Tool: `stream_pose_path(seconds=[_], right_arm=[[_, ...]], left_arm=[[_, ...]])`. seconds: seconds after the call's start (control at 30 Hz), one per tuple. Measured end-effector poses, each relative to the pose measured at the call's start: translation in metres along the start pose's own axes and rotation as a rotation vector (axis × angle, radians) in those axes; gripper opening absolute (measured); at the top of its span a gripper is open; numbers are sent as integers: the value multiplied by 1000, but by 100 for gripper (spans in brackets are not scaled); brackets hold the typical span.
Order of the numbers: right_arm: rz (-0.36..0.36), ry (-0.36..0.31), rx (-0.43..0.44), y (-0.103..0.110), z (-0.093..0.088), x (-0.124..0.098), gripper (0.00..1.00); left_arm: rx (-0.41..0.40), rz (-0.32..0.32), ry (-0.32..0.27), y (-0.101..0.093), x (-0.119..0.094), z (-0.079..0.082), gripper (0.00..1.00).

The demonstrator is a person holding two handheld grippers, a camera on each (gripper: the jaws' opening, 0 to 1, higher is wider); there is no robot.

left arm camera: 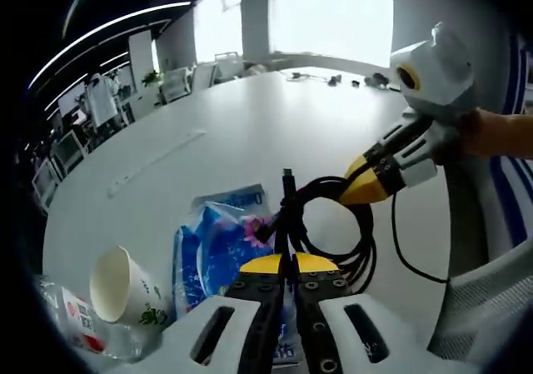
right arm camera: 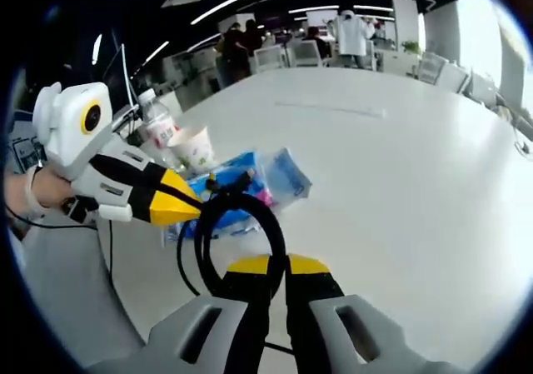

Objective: Arrange the tabletop items into an orderly group along one side of the table until the central work area is clear of visible clutter.

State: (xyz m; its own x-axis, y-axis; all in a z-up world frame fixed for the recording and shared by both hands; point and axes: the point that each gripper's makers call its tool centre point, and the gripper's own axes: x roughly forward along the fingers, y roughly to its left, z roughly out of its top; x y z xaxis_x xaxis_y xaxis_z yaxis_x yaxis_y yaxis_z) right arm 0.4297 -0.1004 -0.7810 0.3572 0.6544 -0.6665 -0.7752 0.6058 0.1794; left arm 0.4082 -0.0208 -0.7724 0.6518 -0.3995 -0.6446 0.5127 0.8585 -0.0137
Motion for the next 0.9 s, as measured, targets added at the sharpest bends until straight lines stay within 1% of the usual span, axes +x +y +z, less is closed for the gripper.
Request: stream_pose_path(seconds=[0.17, 0.33, 0.53, 0.7, 0.8, 0.87, 0.9], right_arm=[[-27, 0, 9, -10, -8, -16, 2], [-57, -5, 25, -24, -17, -30, 2], [-91, 10, 38, -41, -31, -46, 2], [-110, 22, 47, -54, -39, -54, 2], [-122, 31, 46, -62, -43, -57, 2], [-127, 32, 49, -65, -44, -59, 2], [-129, 36, 48, -68, -45, -60, 2]], left_arm=[[5, -31, -10, -18, 7, 9, 0], [26, -69, -13, -38, 19, 17, 0], [35, -108, -11, -57, 32, 26, 0], [44, -132, -9, -69, 44, 31, 0], [36, -140, -9, -74, 51, 33, 0], [51, -143, -4, -77, 56, 34, 0], [46, -148, -4, -78, 58, 35, 0]])
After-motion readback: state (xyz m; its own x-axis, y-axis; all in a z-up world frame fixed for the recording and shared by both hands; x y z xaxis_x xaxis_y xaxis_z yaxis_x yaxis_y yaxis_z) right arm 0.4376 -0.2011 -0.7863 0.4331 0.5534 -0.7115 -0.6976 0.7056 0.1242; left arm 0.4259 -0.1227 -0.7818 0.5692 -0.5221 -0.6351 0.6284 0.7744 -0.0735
